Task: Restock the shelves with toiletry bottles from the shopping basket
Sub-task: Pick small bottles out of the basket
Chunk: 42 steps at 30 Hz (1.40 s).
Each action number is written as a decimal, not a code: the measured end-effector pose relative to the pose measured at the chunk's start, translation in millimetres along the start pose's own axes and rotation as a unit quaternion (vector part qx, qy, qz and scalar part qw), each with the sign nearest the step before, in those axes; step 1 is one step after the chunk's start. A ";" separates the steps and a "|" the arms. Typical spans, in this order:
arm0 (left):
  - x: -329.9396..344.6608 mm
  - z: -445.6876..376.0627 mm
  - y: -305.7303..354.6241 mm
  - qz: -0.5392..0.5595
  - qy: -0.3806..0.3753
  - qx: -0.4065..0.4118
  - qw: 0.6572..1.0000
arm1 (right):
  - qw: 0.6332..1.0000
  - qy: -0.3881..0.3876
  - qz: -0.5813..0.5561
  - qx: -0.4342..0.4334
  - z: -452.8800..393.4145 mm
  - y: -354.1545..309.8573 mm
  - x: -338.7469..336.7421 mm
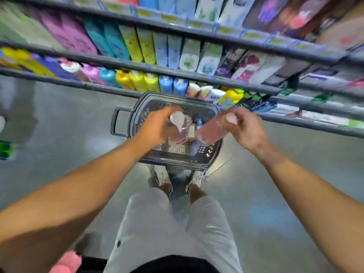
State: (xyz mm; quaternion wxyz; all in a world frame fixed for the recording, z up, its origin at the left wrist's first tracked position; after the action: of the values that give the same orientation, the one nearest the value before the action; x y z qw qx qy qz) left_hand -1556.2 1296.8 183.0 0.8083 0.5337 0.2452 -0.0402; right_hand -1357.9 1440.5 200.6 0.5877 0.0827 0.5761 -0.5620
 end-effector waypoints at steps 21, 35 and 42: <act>-169.7 4.0 269.1 0.031 0.122 0.236 0.964 | 0.960 0.231 0.076 -0.140 30.4 -178.1 -260.9; -196.0 -8.5 378.8 0.092 0.113 0.288 0.947 | 0.935 0.303 0.082 -0.167 47.8 -217.7 -366.3; -186.3 -34.9 398.6 0.075 0.141 0.287 0.944 | 0.927 0.301 0.099 -0.201 29.3 -214.1 -399.0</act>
State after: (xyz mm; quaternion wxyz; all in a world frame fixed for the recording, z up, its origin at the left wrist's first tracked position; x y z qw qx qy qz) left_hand -1601.6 1461.1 590.1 0.5786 0.7603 0.2939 0.0273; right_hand -1384.7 1568.4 635.2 0.4435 0.1847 0.8159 -0.3216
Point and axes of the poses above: each hand's wrist, its own z-axis away from the middle knuckle, its own x-axis out of the palm, y = z × x, the point moved 9 cm from there along -z, towards the middle knuckle, and after that the axes turned 7 degrees about z, right-handed, at the moved point
